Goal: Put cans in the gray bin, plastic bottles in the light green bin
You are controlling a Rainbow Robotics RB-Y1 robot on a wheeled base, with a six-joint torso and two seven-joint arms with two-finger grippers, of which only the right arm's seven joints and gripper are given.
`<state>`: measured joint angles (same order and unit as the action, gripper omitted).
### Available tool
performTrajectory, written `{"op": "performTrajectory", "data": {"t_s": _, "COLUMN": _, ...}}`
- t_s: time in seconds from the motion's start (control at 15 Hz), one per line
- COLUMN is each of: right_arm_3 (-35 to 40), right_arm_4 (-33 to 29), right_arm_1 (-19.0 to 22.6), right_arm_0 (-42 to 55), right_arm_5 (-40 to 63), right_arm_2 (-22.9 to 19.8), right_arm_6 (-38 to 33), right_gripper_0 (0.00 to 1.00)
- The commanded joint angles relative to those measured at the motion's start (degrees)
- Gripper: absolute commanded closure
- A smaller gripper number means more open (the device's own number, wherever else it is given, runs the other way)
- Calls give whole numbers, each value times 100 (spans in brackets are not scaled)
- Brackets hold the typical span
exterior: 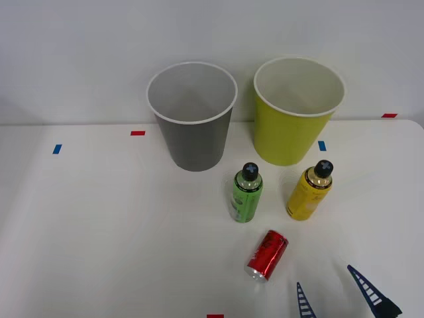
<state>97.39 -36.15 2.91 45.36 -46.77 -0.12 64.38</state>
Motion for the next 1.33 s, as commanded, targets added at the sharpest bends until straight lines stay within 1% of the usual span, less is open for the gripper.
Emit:
{"op": "performTrajectory", "data": {"t_s": 0.07, "right_arm_3": -1, "right_arm_4": 354, "right_arm_1": 183, "right_arm_0": 87, "right_arm_5": 1, "right_arm_2": 152, "right_arm_6": -83, "right_gripper_0": 0}}
{"op": "performTrajectory", "data": {"t_s": 0.2, "right_arm_3": -1, "right_arm_4": 600, "right_arm_1": 280, "right_arm_0": 157, "right_arm_5": 10, "right_arm_2": 258, "right_arm_6": -136, "right_gripper_0": 0}}
{"op": "performTrajectory", "data": {"t_s": 0.53, "right_arm_3": -1, "right_arm_4": 705, "right_arm_1": 298, "right_arm_0": 184, "right_arm_5": 10, "right_arm_2": 284, "right_arm_6": -145, "right_gripper_0": 0}}
{"op": "performTrajectory", "data": {"t_s": 0.73, "right_arm_3": -1, "right_arm_4": 899, "right_arm_1": 298, "right_arm_0": 236, "right_arm_5": 10, "right_arm_2": 328, "right_arm_6": -145, "right_gripper_0": 0}}
{"op": "performTrajectory", "data": {"t_s": 0.93, "right_arm_3": -1, "right_arm_4": 960, "right_arm_1": 368, "right_arm_0": 245, "right_arm_5": -17, "right_arm_2": 328, "right_arm_6": -119, "right_gripper_0": 0}}
{"op": "performTrajectory", "data": {"t_s": 1.33, "right_arm_3": -1, "right_arm_4": 960, "right_arm_1": 368, "right_arm_0": 245, "right_arm_5": -17, "right_arm_2": 328, "right_arm_6": -119, "right_gripper_0": 0}}
